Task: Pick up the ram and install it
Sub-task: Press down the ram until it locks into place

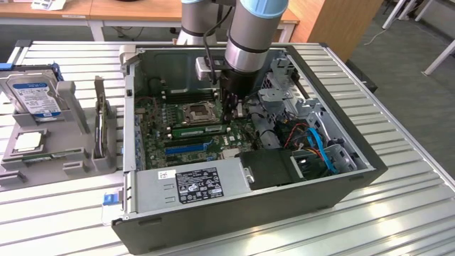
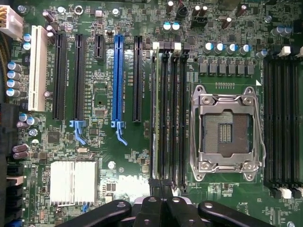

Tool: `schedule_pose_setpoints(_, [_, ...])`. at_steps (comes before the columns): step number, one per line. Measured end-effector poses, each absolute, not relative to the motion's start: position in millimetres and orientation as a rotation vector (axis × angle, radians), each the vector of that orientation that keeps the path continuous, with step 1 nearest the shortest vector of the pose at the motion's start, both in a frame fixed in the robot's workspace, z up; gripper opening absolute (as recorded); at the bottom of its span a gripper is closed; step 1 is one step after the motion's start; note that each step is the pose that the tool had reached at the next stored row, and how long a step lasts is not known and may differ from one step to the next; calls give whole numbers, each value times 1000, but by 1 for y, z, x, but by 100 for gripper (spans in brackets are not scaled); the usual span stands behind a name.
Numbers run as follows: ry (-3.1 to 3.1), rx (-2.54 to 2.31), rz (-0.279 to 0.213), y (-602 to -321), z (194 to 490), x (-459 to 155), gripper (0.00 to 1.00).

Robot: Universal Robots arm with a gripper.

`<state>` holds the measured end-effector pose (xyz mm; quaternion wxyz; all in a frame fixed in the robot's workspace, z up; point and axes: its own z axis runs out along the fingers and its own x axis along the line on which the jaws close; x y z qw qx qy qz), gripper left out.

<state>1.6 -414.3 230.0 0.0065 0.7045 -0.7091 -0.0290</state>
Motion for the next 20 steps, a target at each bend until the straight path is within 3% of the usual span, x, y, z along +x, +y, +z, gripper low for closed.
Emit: schedule_pose_setpoints(20, [-2218, 2204, -91, -414, 226, 2, 10])
